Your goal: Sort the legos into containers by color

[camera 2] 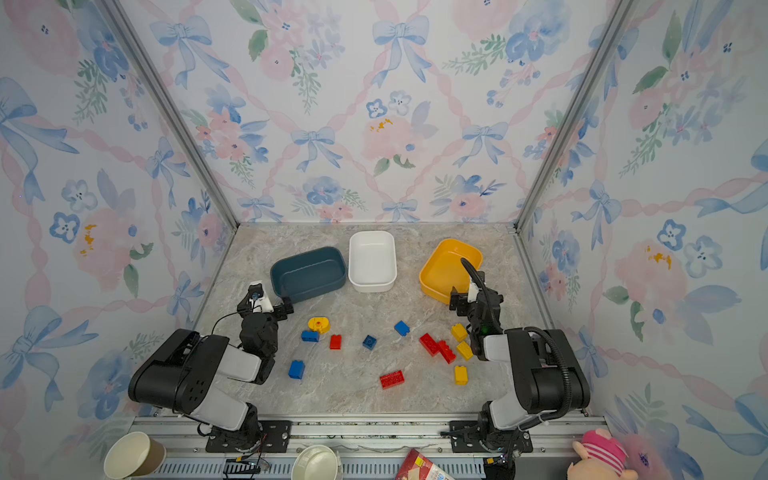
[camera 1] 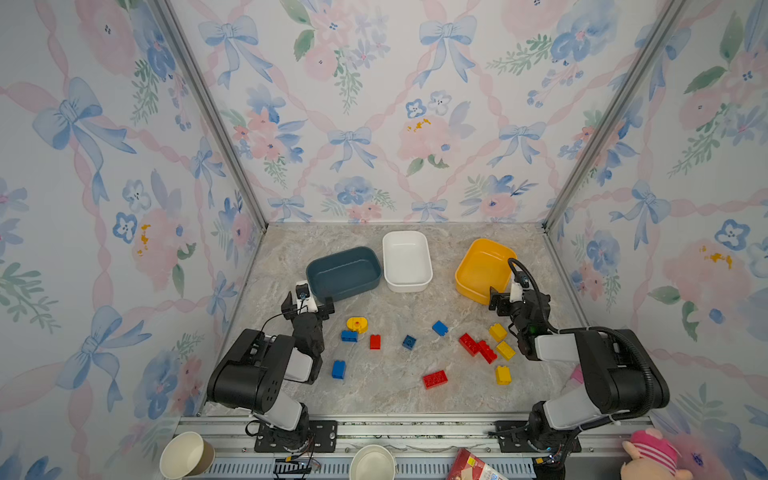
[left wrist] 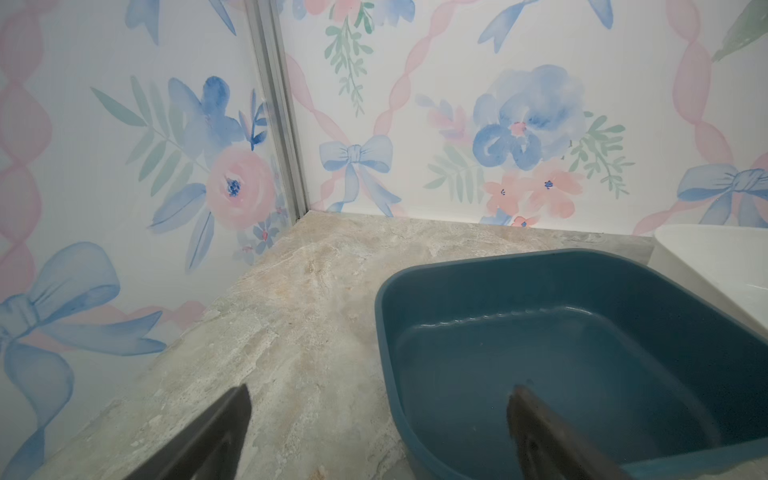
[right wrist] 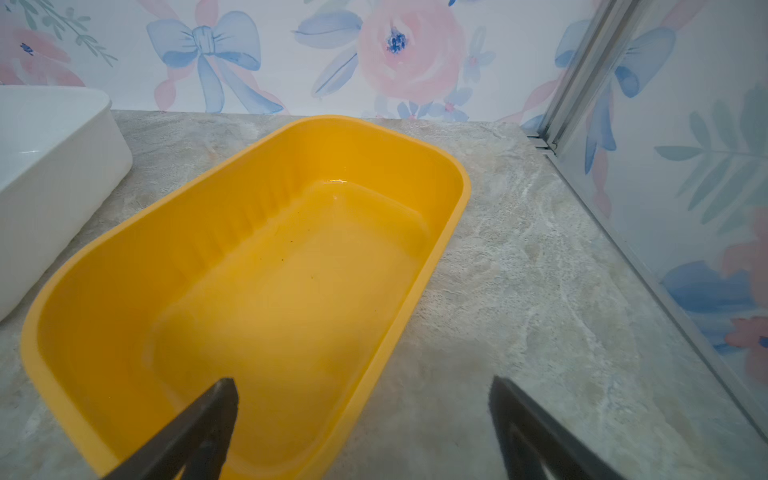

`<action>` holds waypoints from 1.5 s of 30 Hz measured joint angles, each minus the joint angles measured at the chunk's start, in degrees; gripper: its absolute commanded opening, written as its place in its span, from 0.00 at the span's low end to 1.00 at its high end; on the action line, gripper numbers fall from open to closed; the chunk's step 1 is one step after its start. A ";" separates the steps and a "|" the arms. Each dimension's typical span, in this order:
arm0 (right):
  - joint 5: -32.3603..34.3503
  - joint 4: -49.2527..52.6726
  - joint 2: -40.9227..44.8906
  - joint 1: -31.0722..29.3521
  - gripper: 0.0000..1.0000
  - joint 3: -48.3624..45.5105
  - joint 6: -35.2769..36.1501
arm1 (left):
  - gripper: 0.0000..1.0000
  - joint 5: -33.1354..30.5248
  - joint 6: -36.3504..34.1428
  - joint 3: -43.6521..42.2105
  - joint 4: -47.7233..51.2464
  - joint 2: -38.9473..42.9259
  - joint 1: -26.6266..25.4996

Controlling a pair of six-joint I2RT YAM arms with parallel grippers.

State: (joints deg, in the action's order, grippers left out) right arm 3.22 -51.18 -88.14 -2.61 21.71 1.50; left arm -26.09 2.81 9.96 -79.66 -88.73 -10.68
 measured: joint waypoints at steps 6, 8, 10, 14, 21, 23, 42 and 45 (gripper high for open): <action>-0.02 0.00 0.00 0.00 0.97 0.00 0.00 | 0.98 0.00 -0.02 0.00 0.02 0.00 0.00; 0.00 -0.02 0.00 0.00 0.97 0.00 0.00 | 0.98 0.00 -0.02 0.00 0.02 0.00 0.00; -0.02 0.00 0.00 0.00 0.97 0.00 0.00 | 0.98 0.00 0.00 0.00 0.00 0.00 0.00; 0.00 0.00 0.00 0.00 0.97 0.00 0.00 | 0.98 0.00 0.00 0.00 0.00 0.00 0.02; -0.02 0.00 0.00 0.00 0.97 0.00 0.00 | 0.98 0.02 0.00 0.00 0.02 0.00 0.22; -0.02 0.00 0.00 0.00 0.97 0.00 0.00 | 0.98 0.02 0.00 0.00 0.02 0.00 0.22; -0.20 13.70 5.09 -0.42 0.97 5.33 0.00 | 0.98 -0.44 0.17 5.84 12.96 5.60 0.22; 0.02 20.90 8.76 -1.11 0.97 10.45 0.02 | 0.98 0.00 0.20 10.64 21.00 8.26 0.22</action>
State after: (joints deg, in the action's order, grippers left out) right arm 3.25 -30.28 -79.37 -3.73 32.16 1.52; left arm -26.09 3.01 20.60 -58.65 -80.47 -10.46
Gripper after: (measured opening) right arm 0.970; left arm 0.979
